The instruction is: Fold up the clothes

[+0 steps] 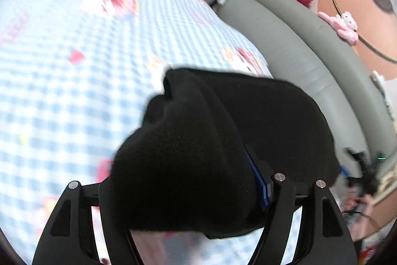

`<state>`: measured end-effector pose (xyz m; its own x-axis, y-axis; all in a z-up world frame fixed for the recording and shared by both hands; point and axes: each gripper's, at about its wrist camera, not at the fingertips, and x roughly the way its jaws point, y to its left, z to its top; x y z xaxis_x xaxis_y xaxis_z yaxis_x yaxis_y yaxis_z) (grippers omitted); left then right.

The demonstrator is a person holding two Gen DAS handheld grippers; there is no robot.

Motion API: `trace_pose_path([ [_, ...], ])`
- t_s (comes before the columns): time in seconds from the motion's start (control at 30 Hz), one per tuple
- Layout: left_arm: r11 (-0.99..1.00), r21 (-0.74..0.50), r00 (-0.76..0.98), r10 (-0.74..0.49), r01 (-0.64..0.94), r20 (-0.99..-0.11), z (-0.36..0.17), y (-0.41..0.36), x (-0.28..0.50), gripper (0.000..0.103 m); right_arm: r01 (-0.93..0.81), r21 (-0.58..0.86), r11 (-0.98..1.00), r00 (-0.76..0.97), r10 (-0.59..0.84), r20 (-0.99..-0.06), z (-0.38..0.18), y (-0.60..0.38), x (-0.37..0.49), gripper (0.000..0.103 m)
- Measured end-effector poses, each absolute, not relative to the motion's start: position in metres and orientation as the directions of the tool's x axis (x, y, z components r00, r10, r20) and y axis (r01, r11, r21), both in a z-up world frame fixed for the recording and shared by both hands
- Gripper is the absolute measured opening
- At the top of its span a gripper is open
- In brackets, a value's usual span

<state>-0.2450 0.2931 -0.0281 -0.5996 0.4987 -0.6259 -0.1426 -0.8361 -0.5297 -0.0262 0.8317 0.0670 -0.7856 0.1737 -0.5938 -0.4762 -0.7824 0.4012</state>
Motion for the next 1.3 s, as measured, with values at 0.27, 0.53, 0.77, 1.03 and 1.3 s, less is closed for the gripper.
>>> trace_pose_path([
  [0.27,-0.971,-0.2,-0.723,0.045,0.13,-0.689,0.007,0.296,-0.193,0.081,-0.16,0.245,-0.956,-0.838,0.0,-0.545,0.134,0.7,-0.094,0.081],
  [0.53,-0.822,-0.464,-0.639,0.556,-0.329,-0.532,0.02,0.325,-0.218,0.078,-0.193,0.19,-0.963,-0.715,0.006,-0.699,0.04,0.704,-0.093,0.086],
  [0.77,-0.78,-0.593,-0.461,0.608,-0.198,-0.646,-0.079,0.358,-0.244,0.083,-0.207,0.271,-0.94,-0.702,-0.051,-0.711,0.013,0.721,-0.11,0.1],
  [1.03,-0.764,-0.621,-0.458,0.622,-0.176,-0.635,-0.074,0.344,-0.227,0.082,-0.213,0.288,-0.933,-0.712,-0.054,-0.7,-0.002,0.721,-0.142,0.101],
  [1.3,-0.859,-0.443,-0.615,0.499,-0.257,-0.611,0.013,0.291,-0.193,0.083,-0.189,0.224,-0.956,-0.76,-0.002,-0.65,0.063,0.658,-0.133,0.097],
])
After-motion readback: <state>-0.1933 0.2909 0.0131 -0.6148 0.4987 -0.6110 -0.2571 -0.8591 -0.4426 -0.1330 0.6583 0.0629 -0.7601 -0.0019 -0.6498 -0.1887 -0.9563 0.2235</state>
